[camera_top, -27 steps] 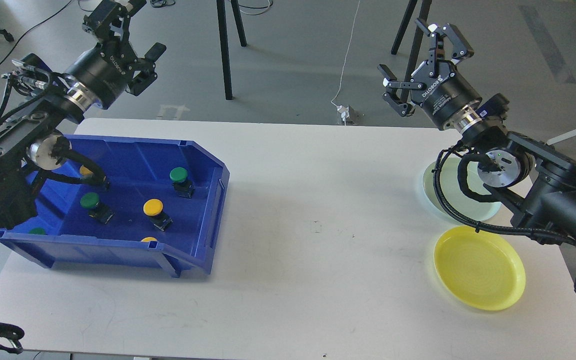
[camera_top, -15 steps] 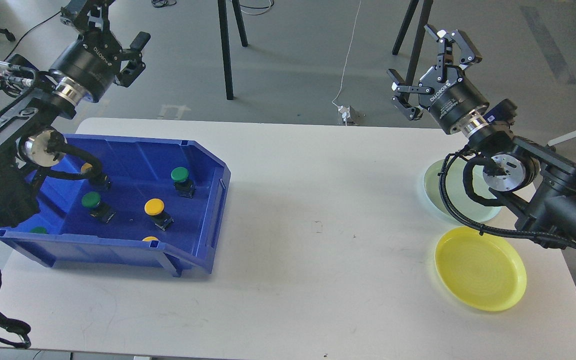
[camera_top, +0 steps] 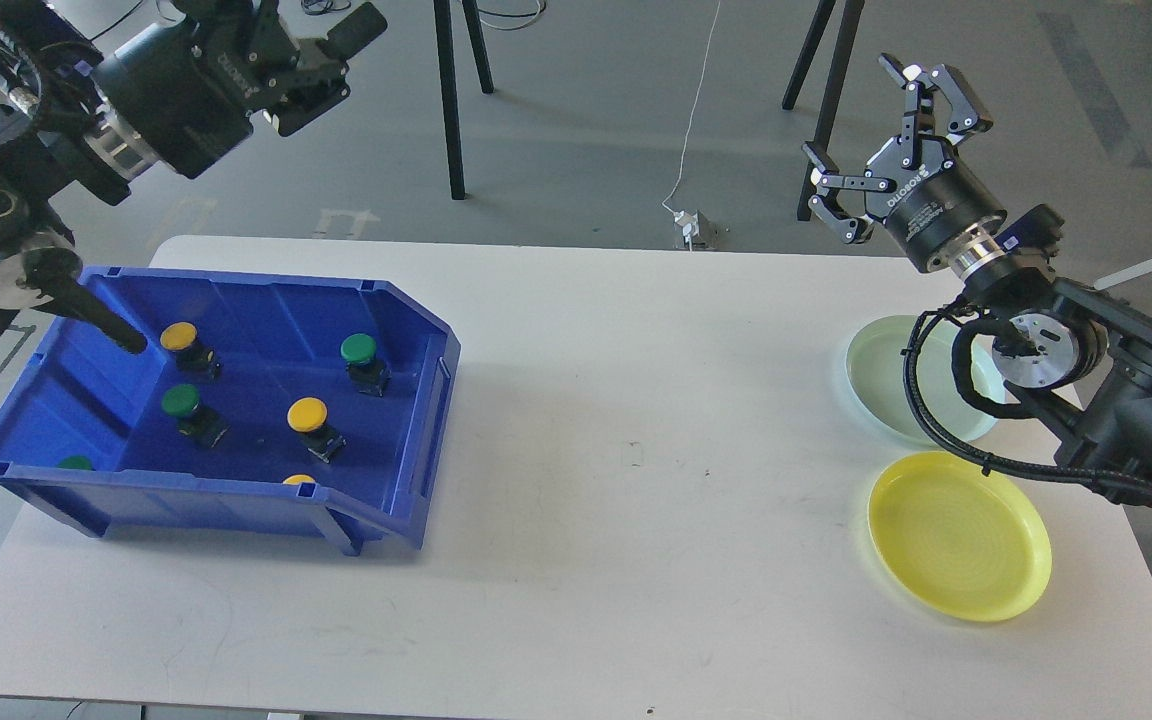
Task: Pass button and place on color plate
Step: 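Lower the left gripper into the blue bin toward a yellow button, then grasp the yellow button in the bin with the left gripper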
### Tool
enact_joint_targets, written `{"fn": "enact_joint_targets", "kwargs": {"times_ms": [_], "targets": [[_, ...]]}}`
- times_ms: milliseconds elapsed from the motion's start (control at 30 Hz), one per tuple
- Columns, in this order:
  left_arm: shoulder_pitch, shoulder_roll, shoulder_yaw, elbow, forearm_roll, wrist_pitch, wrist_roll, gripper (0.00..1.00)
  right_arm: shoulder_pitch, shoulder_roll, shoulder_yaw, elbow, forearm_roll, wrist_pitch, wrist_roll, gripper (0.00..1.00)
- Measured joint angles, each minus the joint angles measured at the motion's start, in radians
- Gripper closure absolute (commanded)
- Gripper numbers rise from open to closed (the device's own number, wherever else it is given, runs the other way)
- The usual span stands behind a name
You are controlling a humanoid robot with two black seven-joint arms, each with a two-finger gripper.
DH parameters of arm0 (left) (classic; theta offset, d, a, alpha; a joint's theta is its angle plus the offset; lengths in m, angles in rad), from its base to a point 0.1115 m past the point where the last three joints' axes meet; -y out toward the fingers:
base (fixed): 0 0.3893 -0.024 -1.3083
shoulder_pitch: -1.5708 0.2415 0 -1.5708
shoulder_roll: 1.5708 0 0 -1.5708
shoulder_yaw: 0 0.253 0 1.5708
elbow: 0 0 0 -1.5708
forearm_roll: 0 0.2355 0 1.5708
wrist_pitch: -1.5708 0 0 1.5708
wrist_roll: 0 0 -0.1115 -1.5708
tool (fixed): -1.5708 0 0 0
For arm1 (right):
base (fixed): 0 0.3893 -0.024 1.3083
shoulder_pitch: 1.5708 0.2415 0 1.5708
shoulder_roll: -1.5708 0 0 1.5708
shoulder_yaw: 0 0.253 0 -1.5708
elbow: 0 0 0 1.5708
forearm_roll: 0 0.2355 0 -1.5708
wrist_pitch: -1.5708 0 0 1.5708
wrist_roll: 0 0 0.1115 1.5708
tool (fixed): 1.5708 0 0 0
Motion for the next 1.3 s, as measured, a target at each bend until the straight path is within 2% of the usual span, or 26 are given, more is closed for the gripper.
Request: {"fn": "enact_joint_targets", "kwargs": {"times_ms": [200,300,401,668,868,1302], "targets": [[-0.017,0.190,0.174,-0.158,0.458,0.000,0.000,0.00,-0.032,-0.008,0.008,0.002,0.001,0.000,0.000,0.01],[-0.043,0.221,0.282,-0.162,0.676,0.000,0.000,0.00,-0.056,-0.008,0.027,0.003,0.002,0.000,0.000,0.01],[-0.065,0.221,0.359,-0.111,0.801,0.000,0.000,0.00,-0.077,-0.002,0.050,0.005,0.002,0.000,0.000,0.01],[-0.061,0.107,0.412,0.062,0.886,0.001,0.000,0.01,-0.089,-0.001,0.061,0.003,0.002,0.000,-0.001,0.01],[-0.058,-0.017,0.436,0.239,0.917,0.001,0.000,0.01,-0.092,-0.008,0.059,0.003,0.002,0.000,-0.001,0.01],[-0.037,-0.076,0.444,0.319,0.927,0.001,0.000,0.00,-0.100,-0.009,0.059,0.005,0.002,0.000,-0.001,0.01]]}}
